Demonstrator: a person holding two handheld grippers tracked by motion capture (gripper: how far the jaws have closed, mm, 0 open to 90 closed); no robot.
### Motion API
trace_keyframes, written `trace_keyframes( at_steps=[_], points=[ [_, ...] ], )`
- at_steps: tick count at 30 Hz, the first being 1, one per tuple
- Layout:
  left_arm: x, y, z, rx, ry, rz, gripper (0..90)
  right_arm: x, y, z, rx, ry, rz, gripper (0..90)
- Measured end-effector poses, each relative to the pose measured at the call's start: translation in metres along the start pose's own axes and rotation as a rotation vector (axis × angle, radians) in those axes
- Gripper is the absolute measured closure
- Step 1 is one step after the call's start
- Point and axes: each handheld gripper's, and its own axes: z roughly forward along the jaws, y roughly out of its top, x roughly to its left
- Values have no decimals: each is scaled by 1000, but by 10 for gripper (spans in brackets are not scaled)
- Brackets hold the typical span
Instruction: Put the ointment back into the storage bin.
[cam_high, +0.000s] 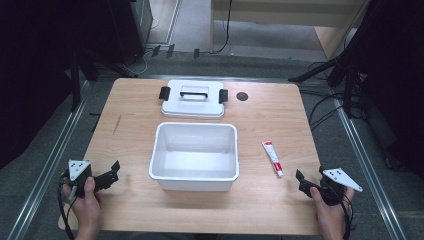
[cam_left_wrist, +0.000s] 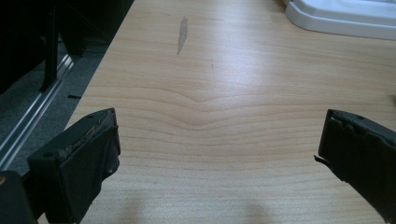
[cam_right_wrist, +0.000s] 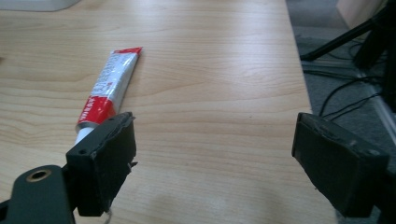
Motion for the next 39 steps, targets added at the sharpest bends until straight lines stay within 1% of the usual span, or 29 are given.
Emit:
trace_keyframes(
  at_steps=[1, 3, 4, 6, 8, 9, 12, 13, 14, 15, 16, 17, 18, 19, 20, 21, 22, 24, 26, 27, 28, 29, 30, 31, 32, 33, 34, 36, 39],
  points=[
    [0, 0, 0, -3, 0, 2, 0, -2, 0, 0, 6, 26, 14, 139],
    [1, 0, -1, -4, 1, 1, 0, -2, 1, 0, 7, 29, 19, 139],
    [1, 0, -1, -4, 1, 1, 0, -3, 1, 0, 4, 25, 26, 139],
    [1, -1, -2, -12, 1, -7, 0, -4, 3, -1, 5, 36, 51, 133],
    [1, -1, -2, -12, 1, -7, 0, -4, 5, -2, 6, 30, 48, 133],
    [1, -1, -2, -12, 3, -8, 0, -2, 10, -5, 17, 12, 41, 136],
    [1, -1, -2, -12, 2, -6, 0, 1, 15, -7, 33, 8, 30, 157],
    [1, -1, -2, -12, 3, -6, 0, 2, 18, -8, 37, 11, 21, 207],
    [1, -1, -2, -11, 4, -7, 0, 2, 21, -9, 45, 27, 23, 292],
    [1, -1, -2, -10, 6, -5, 0, 3, 26, -8, 67, 55, 26, 314],
    [0, -1, -1, -13, 7, -4, 0, 3, 26, -8, 67, 55, 26, 314],
    [0, -1, -1, -13, 9, -1, 0, 5, 29, -7, 84, 57, 17, 333],
    [0, -1, -1, -13, 9, 0, 0, 7, 33, -6, 106, 57, -8, 339],
    [0, -1, -1, -13, 8, -1, 0, 9, 35, -5, 119, 57, -18, 348],
    [0, -1, -1, -13, 7, -4, 0, 11, 37, -4, 132, 53, -39, 371],
    [0, -1, -2, -10, 6, -5, 0, 16, 41, -3, 167, 39, -72, 418],
    [0, -1, -2, -11, 5, -5, 0, 16, 41, -3, 167, 39, -72, 418],
    [0, -1, -2, -13, 5, -4, 0, 20, 47, -1, 226, 53, -89, 466],
    [0, -1, -1, -14, 5, -3, 0, 24, 50, 1, 249, 71, -113, 500],
    [0, -1, -2, -12, 4, -2, 0, 25, 52, 2, 270, 83, -125, 505],
    [0, -1, -2, -11, 3, -3, 0, 28, 55, 5, 306, 92, -141, 505],
    [1, -1, -2, -10, 3, -2, 0, 28, 55, 5, 306, 92, -141, 505],
    [0, -1, -2, -11, 3, -4, 0, 31, 58, 9, 338, 87, -162, 509],
    [1, -1, -2, -11, 2, -3, 0, 32, 60, 10, 352, 84, -167, 519],
    [0, -1, -2, -11, 2, -3, 0, 33, 62, 11, 363, 82, -170, 559],
    [1, -1, -2, -12, 1, -4, 0, 35, 65, 13, 394, 88, -167, 579],
    [1, -1, -2, -12, 0, -6, 0, 37, 68, 14, 411, 101, -168, 590],
    [1, -1, -2, -12, -1, -6, 0, 39, 71, 14, 424, 108, -172, 594],
    [1, -1, -2, -13, -3, -7, 0, 43, 79, 19, 479, 118, -167, 583]
  ],
)
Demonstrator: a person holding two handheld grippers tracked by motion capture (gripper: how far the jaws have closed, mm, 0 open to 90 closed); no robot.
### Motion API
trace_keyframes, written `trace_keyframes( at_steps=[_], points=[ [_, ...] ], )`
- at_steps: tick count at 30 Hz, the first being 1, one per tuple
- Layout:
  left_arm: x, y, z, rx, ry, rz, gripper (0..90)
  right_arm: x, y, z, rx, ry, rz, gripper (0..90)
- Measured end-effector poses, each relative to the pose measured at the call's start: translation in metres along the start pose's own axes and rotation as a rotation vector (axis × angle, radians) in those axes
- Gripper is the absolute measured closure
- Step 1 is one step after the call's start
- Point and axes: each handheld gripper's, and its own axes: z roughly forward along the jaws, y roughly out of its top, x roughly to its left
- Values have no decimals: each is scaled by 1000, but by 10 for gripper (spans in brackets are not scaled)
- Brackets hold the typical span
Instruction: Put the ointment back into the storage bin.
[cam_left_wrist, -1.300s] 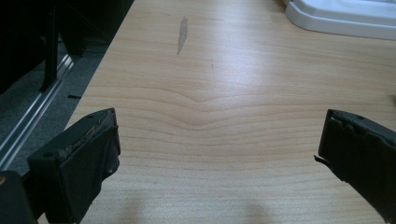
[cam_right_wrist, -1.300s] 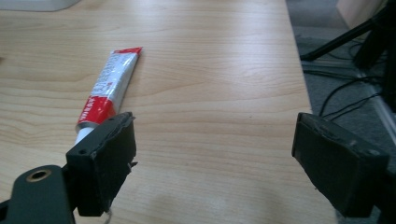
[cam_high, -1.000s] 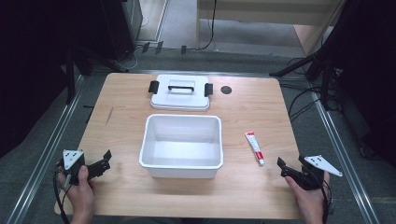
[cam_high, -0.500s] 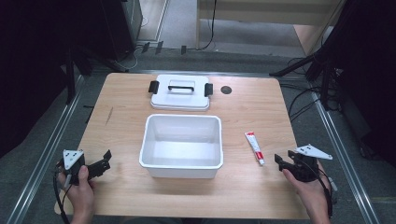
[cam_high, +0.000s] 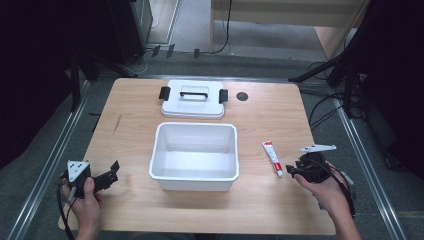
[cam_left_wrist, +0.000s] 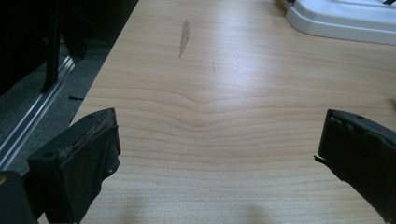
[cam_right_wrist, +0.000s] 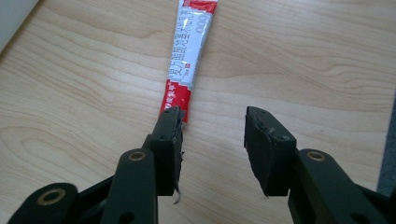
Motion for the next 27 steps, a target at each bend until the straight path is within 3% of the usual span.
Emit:
trace_keyframes(
  at_steps=[5, 8, 12, 14, 16, 17, 18, 20, 24, 27],
  points=[
    [0, 0, 0, -3, -2, -4, 0, 3, 19, 4, 113, 25, 50, 595],
    [0, 0, 0, -1, -3, -5, 0, 5, 25, 5, 138, 17, 61, 610],
    [1, 0, 0, 3, -5, -5, 0, 12, 44, 10, 240, 10, 39, 621],
    [1, 0, 0, 3, -5, -6, 0, 13, 46, 11, 254, 4, 40, 621],
    [1, 0, 0, 4, -6, -5, 0, 17, 56, 18, 324, -12, 29, 627],
    [1, 0, 0, 4, -6, -5, 0, 17, 56, 18, 324, -12, 29, 627],
    [0, 0, 0, 4, -6, -5, 0, 21, 61, 24, 374, -19, 17, 628],
    [0, 0, 0, 3, -7, -5, 0, 24, 64, 30, 408, -38, 0, 629],
    [0, 0, 0, 4, -11, -4, 0, 30, 69, 43, 463, -31, -21, 608],
    [0, 0, 0, 4, -12, -3, 0, 32, 72, 49, 482, -39, -22, 598]
  ],
)
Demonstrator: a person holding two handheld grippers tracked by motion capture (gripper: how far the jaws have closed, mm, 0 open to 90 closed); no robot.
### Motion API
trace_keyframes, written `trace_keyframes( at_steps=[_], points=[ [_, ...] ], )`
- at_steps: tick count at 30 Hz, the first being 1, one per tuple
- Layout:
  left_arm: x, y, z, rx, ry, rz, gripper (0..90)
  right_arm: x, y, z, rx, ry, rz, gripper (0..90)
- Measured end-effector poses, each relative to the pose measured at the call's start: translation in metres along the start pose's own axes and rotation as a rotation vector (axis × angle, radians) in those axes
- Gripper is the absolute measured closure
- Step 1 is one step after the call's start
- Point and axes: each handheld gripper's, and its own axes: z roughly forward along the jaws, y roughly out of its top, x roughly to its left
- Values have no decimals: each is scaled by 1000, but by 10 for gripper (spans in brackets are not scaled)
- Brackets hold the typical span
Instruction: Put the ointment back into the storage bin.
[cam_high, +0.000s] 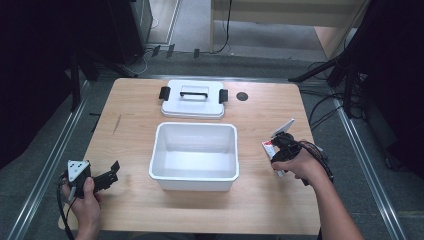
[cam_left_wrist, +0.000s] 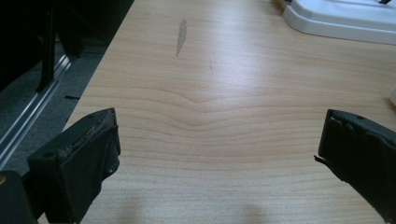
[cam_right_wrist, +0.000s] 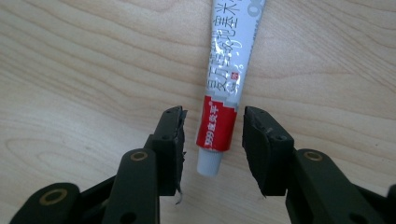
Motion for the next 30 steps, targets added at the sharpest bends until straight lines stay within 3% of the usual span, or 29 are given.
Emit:
trace_keyframes(
  at_steps=[5, 14, 30],
  points=[
    [0, 0, 0, 0, -3, -1, 0, 1, 10, 8, 39, 16, 34, 573],
    [0, 0, 0, 0, -5, 0, 0, 0, 20, 19, 103, 11, 51, 653],
    [0, 0, 0, 1, -5, 1, 0, 0, 18, 25, 89, 2, 29, 721]
  ],
)
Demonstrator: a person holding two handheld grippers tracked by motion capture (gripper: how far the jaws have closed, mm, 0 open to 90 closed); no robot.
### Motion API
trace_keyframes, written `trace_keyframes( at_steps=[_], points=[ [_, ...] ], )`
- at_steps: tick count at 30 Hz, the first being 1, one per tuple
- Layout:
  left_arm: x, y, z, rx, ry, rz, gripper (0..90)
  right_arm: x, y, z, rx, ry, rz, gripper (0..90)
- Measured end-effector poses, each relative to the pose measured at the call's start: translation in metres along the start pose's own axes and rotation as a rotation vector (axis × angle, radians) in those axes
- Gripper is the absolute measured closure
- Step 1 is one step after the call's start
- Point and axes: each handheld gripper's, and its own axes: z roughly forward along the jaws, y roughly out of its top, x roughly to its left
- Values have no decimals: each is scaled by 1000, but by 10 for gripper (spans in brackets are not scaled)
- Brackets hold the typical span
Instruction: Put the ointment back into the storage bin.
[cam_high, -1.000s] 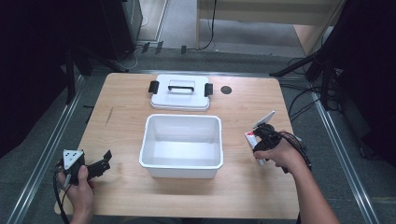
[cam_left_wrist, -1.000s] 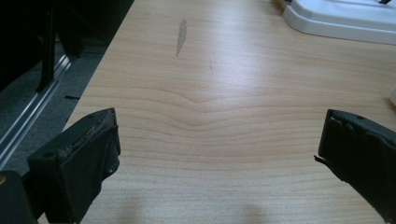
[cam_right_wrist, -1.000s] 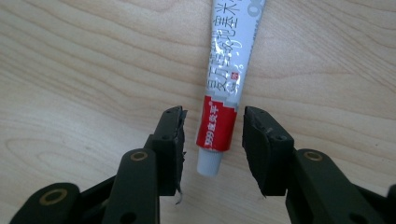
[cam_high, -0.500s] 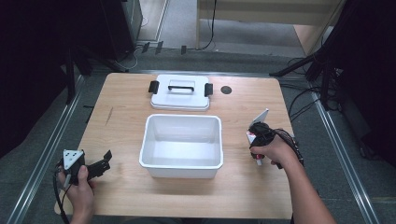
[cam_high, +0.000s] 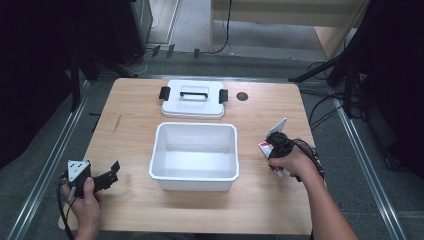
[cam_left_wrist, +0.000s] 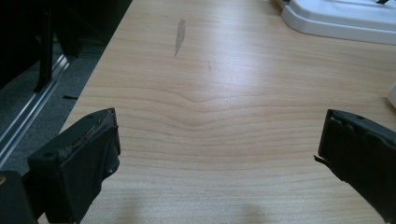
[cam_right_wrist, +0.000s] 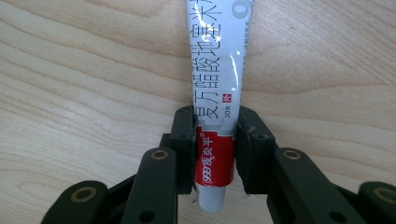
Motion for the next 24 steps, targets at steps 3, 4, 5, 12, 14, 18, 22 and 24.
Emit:
trace_keyframes(
  at_steps=[3, 4, 5, 12, 14, 18, 22, 24],
  points=[
    [0, 0, 0, 1, -1, -1, 0, 0, 0, 0, 3, 2, -5, 724],
    [0, 0, 0, 2, -2, -1, 0, 0, 0, 0, 3, 2, -5, 724],
    [0, 0, 0, 2, -2, -1, 0, 0, 0, 0, 3, 4, -6, 725],
    [0, 0, 0, 4, -2, -1, 0, -1, 1, -12, -22, 12, -15, 726],
    [0, 0, 0, 3, -2, -2, 0, 0, 2, -17, -26, 10, -15, 727],
    [0, 0, 0, 2, -2, -3, 0, 2, 4, -28, -41, 14, -29, 727],
    [0, 0, 0, 1, -4, -5, 0, 4, 6, -39, -53, 18, -40, 727],
    [1, 0, 0, 1, -4, -5, 0, 6, 8, -45, -58, 18, -46, 727]
  ],
)
